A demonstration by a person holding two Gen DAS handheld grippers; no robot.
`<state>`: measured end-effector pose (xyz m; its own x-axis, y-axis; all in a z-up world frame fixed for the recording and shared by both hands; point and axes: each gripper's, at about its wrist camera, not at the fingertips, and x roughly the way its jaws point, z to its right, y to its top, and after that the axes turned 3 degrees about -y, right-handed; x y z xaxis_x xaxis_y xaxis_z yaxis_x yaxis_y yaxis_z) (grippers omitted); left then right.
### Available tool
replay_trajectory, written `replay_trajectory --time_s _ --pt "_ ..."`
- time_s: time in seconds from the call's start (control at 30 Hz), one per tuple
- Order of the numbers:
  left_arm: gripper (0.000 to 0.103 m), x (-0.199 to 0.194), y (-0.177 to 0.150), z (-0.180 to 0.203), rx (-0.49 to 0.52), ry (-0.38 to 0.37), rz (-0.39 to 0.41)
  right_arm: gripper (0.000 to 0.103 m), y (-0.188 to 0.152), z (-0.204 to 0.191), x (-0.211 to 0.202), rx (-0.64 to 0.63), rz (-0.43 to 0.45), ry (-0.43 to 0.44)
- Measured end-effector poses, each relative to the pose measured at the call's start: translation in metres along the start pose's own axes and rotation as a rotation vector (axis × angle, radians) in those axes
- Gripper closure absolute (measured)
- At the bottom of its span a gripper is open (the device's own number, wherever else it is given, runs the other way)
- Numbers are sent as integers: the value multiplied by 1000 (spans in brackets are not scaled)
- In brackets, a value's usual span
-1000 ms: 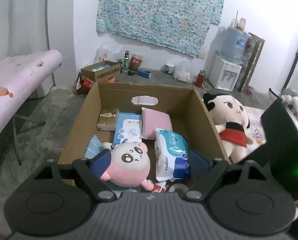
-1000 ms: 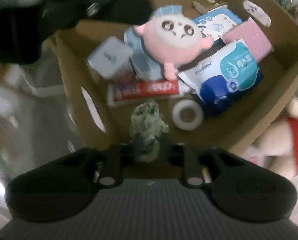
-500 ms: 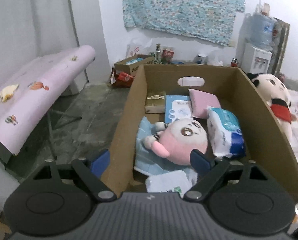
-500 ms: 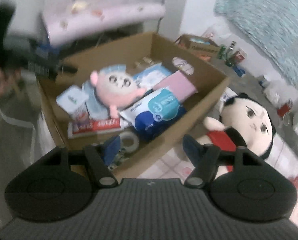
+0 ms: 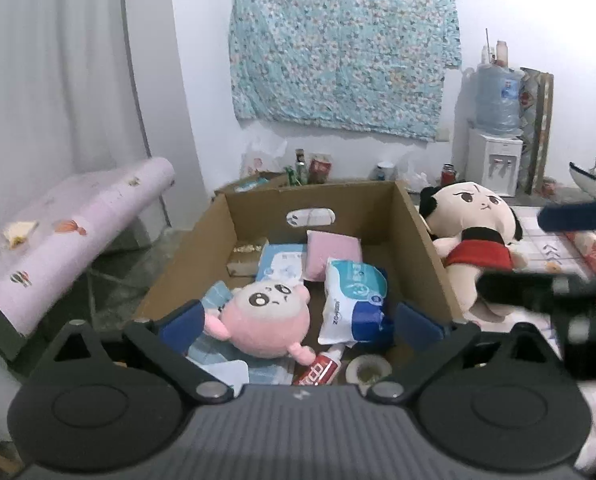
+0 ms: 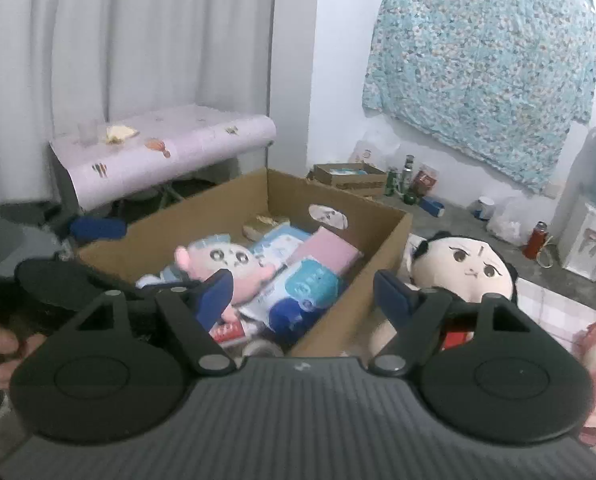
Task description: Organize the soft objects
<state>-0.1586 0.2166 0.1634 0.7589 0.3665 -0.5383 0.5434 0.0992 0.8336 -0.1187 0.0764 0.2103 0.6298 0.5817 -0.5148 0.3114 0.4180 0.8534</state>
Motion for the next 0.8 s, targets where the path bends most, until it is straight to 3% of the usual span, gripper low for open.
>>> replay_trajectory --time_s 0.3,0.4,0.53,0.63,0.73,0.8 --pt "0 10 -9 0 56 10 -38 25 -19 8 -5 17 -48 -38" --pt "1 18 0 -10 118 -59 -50 25 -20 12 -4 12 -52 -50" --pt "17 59 24 -29 170 -151 -191 27 -15 15 9 -31 -66 -23" --pt "20 98 37 -38 173 -202 -290 34 -13 13 26 -31 -99 4" --pt "22 133 39 -37 208 -187 -369 35 -15 10 41 -7 -115 66" --pt "20 152 34 -34 249 -172 -419 35 -19 7 51 -2 -128 59"
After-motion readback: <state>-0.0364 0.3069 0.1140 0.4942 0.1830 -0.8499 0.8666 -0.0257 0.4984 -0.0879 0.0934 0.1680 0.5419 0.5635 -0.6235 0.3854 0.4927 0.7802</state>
